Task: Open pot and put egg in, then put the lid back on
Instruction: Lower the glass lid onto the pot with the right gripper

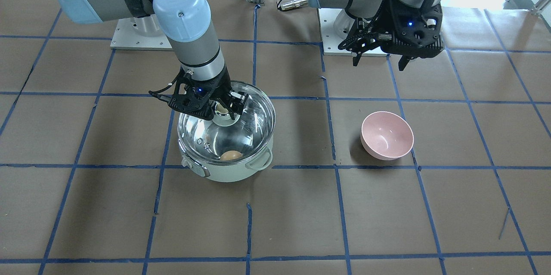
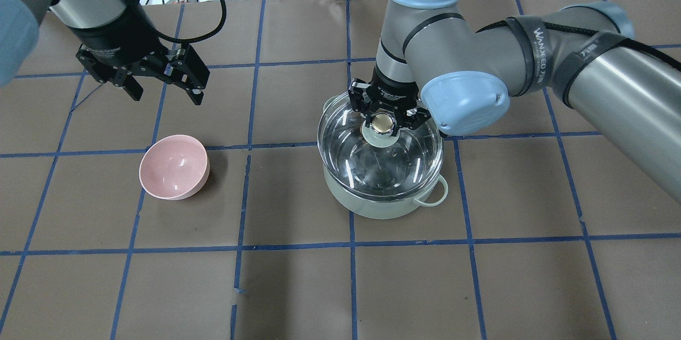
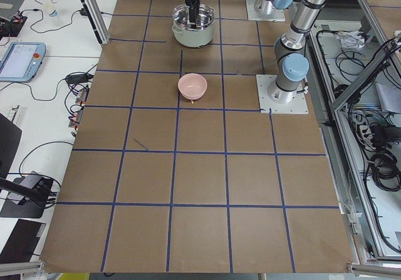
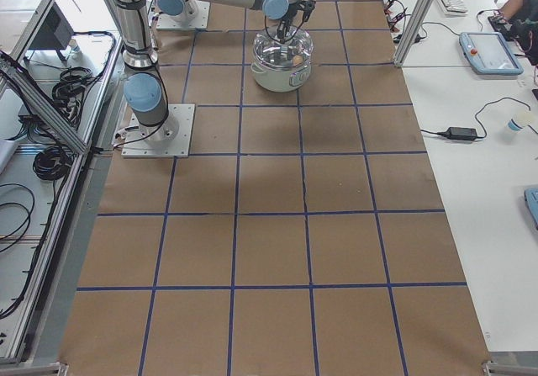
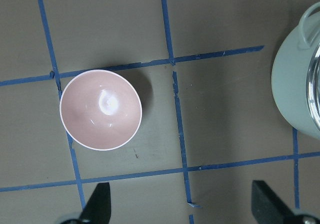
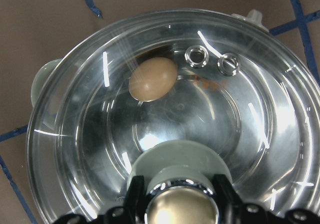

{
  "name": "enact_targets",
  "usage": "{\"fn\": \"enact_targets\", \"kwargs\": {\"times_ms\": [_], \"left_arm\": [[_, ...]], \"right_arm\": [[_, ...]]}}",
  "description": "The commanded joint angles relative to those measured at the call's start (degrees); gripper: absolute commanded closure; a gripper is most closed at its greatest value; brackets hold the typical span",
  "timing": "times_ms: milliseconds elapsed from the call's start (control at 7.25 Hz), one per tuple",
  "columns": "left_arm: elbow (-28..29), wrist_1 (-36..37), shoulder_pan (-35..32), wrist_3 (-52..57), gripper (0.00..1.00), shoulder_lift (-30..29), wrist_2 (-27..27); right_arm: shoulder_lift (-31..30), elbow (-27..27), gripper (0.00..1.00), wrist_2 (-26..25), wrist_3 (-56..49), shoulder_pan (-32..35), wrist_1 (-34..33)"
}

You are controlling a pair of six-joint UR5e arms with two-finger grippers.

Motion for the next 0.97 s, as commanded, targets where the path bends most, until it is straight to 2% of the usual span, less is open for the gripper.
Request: {"fn": "enact_targets", "kwargs": {"times_ms": [0, 276, 828], "left_arm": [[-0.1, 0.0, 0.0, 0.0, 0.00, 0.0, 0.0], [-0.1, 0.0, 0.0, 0.0, 0.00, 0.0, 0.0], [-0.1, 0.0, -0.1, -0.1, 0.00, 0.0, 0.0]], "right_arm": [[0.0, 0.0, 0.67, -0.1, -0.1, -0.1, 0.1], [-0.1, 0.0, 0.64, -0.6, -0.2, -0.2, 0.1], [-0.2, 0.0, 0.50, -0.7, -0.1, -0.1, 0.1]]}}
